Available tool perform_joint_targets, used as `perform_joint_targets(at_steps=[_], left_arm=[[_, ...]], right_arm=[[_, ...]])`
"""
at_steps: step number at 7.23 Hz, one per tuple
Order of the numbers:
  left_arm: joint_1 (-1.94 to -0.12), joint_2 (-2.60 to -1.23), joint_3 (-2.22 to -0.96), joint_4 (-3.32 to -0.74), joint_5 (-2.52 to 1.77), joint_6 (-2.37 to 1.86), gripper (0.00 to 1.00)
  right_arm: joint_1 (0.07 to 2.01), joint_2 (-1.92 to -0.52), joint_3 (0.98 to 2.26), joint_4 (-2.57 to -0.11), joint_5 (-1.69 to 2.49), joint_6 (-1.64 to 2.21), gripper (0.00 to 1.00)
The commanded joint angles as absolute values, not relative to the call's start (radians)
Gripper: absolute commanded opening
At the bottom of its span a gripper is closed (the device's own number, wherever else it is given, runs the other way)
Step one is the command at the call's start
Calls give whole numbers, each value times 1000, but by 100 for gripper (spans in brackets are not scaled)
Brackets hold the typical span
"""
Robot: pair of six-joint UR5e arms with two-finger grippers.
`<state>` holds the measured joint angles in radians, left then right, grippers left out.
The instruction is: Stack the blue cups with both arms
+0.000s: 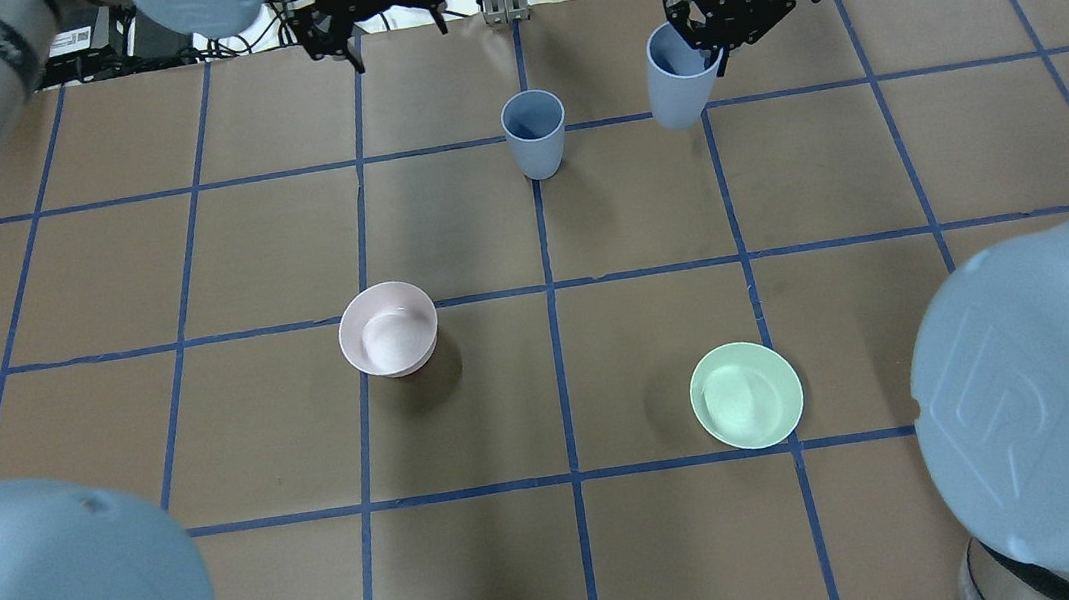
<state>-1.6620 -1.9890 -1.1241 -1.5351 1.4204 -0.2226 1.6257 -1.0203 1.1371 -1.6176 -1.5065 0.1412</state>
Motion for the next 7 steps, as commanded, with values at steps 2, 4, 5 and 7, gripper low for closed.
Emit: perform_joint_targets(at_steps=[2, 4, 5, 7], left_arm=[[-1611, -1766, -1176, -1972, 1521, -149, 100], [-1602, -1665, -1288, -1964, 1541, -201, 100], [-1588, -1628, -1381, -1824, 1551, -196, 100], [-1589, -1567, -1581, -1508, 1558, -183, 99]], right_arm=[[1718, -1019, 1132, -1632, -1442, 359, 0], [1756, -1000, 1112, -1669, -1445, 365, 0], [1759, -976, 1061, -1669, -1443, 367, 0], [1759, -925, 990, -1664, -1445, 400, 0]])
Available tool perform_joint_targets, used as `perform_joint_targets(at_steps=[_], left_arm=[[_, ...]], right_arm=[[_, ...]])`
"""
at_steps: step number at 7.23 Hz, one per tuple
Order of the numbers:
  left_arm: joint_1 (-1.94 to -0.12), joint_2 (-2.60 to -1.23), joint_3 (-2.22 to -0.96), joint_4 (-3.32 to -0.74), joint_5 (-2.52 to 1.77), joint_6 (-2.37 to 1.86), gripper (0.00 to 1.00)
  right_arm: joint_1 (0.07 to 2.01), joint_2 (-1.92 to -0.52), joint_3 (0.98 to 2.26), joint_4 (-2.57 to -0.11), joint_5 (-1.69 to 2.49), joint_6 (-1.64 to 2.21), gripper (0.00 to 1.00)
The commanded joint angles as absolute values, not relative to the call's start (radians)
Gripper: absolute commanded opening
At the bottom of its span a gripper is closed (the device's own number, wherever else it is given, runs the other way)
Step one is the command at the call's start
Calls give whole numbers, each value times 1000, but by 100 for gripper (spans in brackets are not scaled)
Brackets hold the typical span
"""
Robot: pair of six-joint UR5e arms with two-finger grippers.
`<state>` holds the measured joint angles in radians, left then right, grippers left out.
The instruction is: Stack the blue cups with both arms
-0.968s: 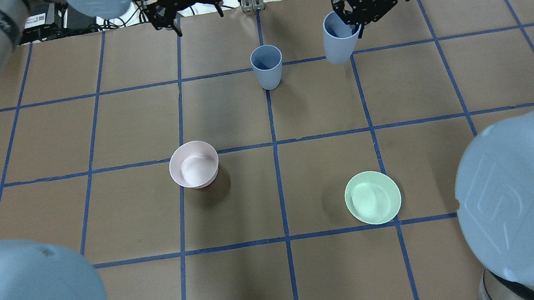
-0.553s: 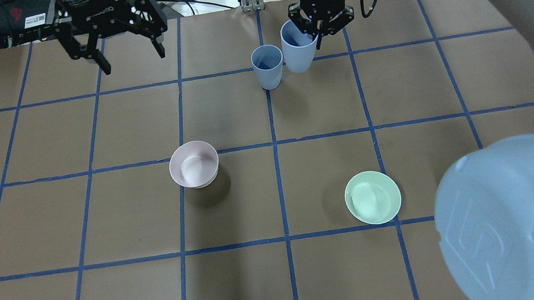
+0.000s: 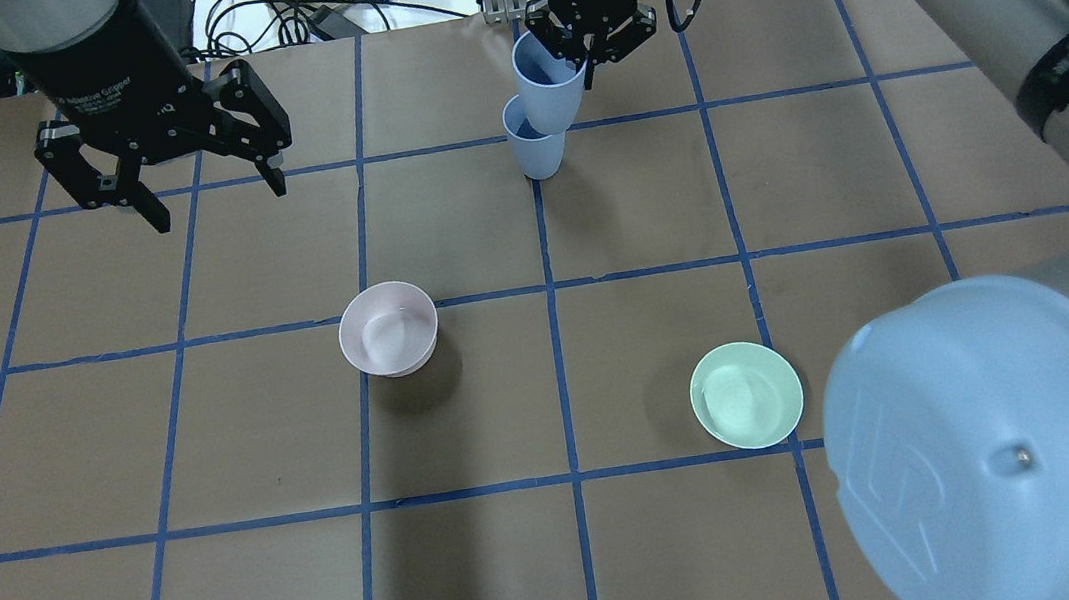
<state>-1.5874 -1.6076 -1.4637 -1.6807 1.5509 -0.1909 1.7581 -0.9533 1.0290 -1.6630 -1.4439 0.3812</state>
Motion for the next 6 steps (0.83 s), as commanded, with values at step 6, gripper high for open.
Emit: perform_joint_targets(at_steps=[6], left_arm=[[-1586, -1578, -1559, -1448, 1604, -155, 100]], right_arm=[[1759, -865, 960, -1666, -1442, 463, 0]])
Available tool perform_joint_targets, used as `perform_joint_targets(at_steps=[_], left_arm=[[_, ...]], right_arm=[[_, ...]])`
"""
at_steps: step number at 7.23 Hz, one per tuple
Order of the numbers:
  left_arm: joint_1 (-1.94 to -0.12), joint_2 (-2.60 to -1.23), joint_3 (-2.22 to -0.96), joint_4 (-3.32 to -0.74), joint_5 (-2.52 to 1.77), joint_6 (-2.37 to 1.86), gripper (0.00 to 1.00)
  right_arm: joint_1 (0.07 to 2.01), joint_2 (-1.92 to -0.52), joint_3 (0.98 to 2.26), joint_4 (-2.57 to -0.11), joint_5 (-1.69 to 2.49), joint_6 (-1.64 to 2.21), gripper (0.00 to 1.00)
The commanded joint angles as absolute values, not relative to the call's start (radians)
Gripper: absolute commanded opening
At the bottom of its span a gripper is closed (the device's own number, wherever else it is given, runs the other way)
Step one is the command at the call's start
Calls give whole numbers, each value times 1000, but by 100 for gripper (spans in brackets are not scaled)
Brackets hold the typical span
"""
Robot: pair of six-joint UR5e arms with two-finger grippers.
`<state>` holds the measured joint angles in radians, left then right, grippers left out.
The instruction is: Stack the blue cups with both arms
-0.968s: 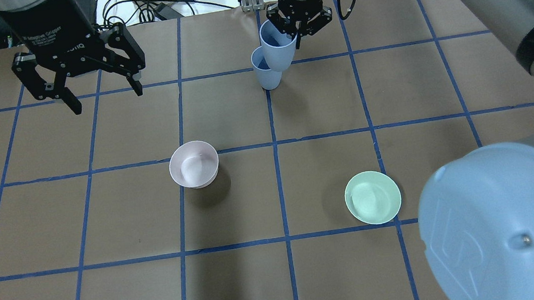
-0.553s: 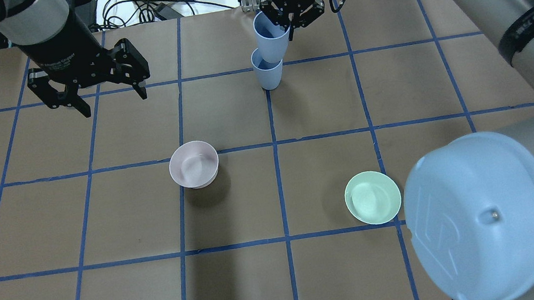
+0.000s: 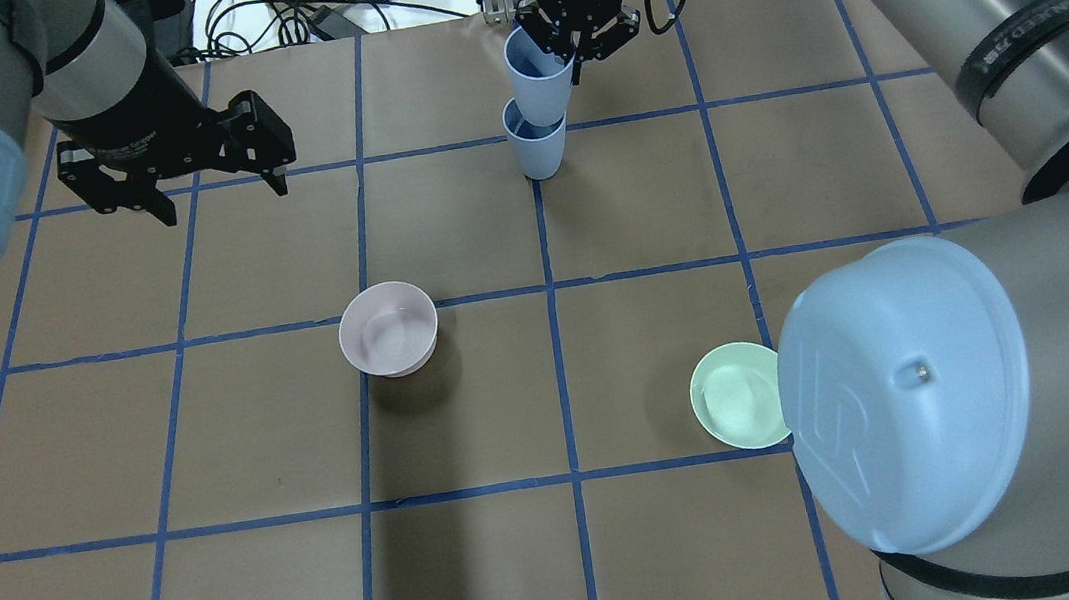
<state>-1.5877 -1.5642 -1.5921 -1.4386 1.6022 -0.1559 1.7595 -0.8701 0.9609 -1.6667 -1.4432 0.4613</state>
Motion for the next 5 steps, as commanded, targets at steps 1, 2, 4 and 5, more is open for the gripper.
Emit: perform_joint_targets(at_steps=[1, 2, 4, 5], left_arm=[[-1586, -1586, -1548, -1457, 1603, -155, 100], [-1586, -1586, -1554, -1456, 1603, -155, 100], [-1588, -1582, -1557, -1456, 1605, -155, 100], [-1588, -1583, -1557, -1456, 1605, -155, 100]], right_arm=[[1761, -865, 960, -1666, -1442, 462, 0], [1766, -865, 960, -1667, -1442, 462, 0], [1770, -862, 959, -1670, -1442, 462, 0], [1770, -859, 959, -1693, -1443, 462, 0]])
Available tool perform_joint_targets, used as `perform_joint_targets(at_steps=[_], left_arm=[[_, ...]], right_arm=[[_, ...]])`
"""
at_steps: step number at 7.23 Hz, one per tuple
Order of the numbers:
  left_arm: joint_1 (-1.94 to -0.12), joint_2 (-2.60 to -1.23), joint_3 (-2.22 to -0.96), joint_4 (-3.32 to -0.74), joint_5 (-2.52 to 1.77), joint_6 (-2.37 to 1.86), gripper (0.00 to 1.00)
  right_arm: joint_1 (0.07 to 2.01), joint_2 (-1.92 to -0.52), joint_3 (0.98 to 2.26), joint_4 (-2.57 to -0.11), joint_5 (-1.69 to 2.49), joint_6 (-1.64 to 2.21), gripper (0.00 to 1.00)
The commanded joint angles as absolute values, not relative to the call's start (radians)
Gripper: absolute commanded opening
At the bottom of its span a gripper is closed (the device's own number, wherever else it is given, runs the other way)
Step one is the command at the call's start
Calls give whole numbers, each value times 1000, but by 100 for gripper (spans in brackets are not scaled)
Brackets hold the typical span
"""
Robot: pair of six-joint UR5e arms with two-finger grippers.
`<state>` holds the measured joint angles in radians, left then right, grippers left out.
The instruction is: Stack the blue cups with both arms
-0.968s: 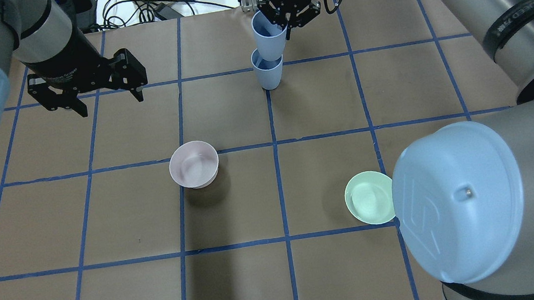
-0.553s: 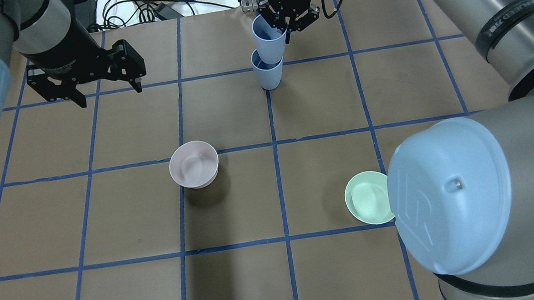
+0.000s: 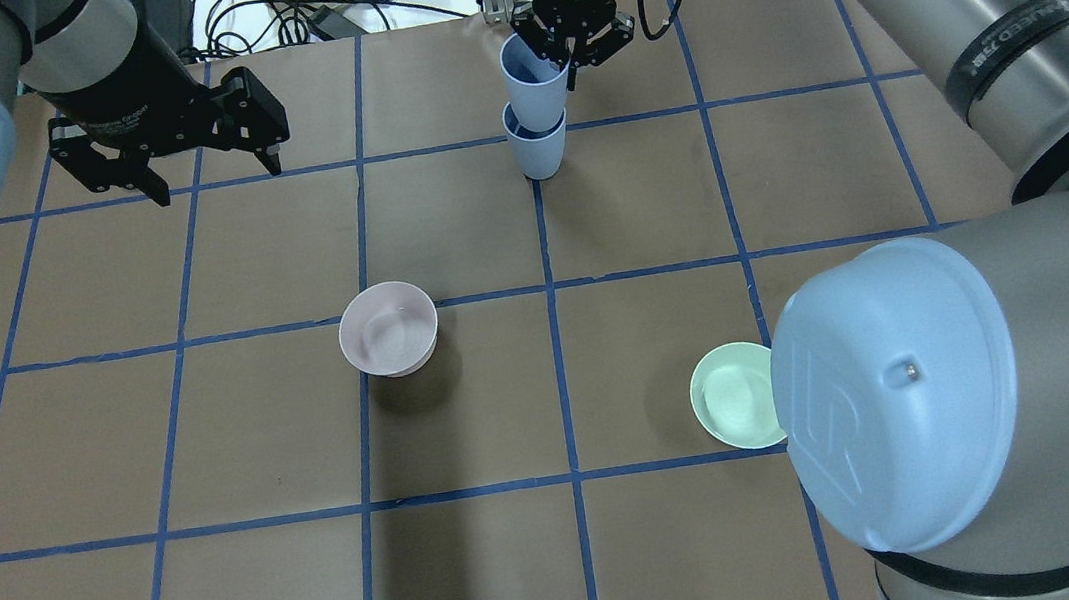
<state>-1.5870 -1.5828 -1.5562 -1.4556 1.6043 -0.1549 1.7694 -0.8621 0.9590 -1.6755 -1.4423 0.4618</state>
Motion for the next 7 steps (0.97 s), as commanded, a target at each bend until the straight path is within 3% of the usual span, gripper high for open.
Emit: perform_joint_targets(at_steps=[1, 2, 3, 4, 7], left_arm=[[-1588, -1582, -1557, -1454, 1606, -155, 100], [-1588, -1578, -1559, -1456, 1608, -155, 100], [-1588, -1578, -1559, -1456, 1606, -155, 100], [-1588, -1577, -1559, -1456, 1608, -155, 100], [-1588, -1575, -1559, -1456, 1606, -155, 100]], right_arm=[[1770, -858, 960, -1707, -1443, 460, 6], [1770, -856, 960, -1710, -1445, 457, 41], [1770, -853, 962, -1712, -1454, 463, 92], [1770, -853, 962, -1712, -1454, 465, 100], [1766, -880, 960, -1698, -1463, 422, 100]])
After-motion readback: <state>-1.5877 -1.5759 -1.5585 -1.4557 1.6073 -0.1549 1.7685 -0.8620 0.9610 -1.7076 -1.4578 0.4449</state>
